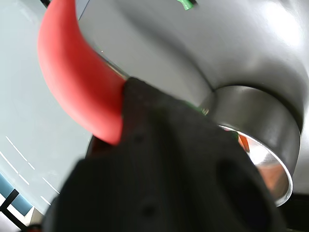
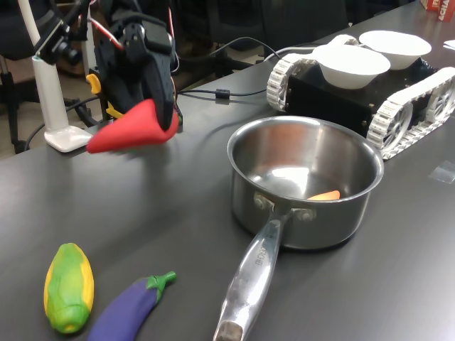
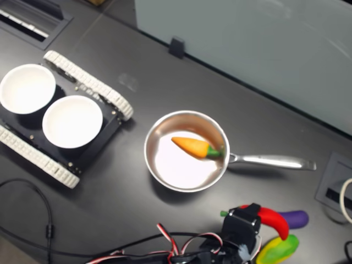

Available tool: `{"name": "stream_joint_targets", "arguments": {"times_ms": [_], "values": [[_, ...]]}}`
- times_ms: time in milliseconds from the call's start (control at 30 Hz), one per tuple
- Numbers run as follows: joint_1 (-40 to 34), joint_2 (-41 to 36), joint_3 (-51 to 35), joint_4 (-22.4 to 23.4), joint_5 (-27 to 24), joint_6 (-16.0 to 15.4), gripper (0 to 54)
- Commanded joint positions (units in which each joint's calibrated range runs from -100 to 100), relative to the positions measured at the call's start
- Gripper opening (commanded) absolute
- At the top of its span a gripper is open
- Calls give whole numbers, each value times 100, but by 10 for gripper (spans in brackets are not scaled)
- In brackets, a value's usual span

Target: Pick up the chilli and place them in the pan

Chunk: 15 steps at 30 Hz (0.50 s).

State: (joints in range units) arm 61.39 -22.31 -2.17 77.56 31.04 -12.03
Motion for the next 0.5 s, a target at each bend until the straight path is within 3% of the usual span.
{"name": "stream_joint_targets", "arguments": {"times_ms": [0,467], "values": [[-187,-540,-314,1,-234,-91,0],[-565,-1333,-314,-170,-1255,-32,0]]}}
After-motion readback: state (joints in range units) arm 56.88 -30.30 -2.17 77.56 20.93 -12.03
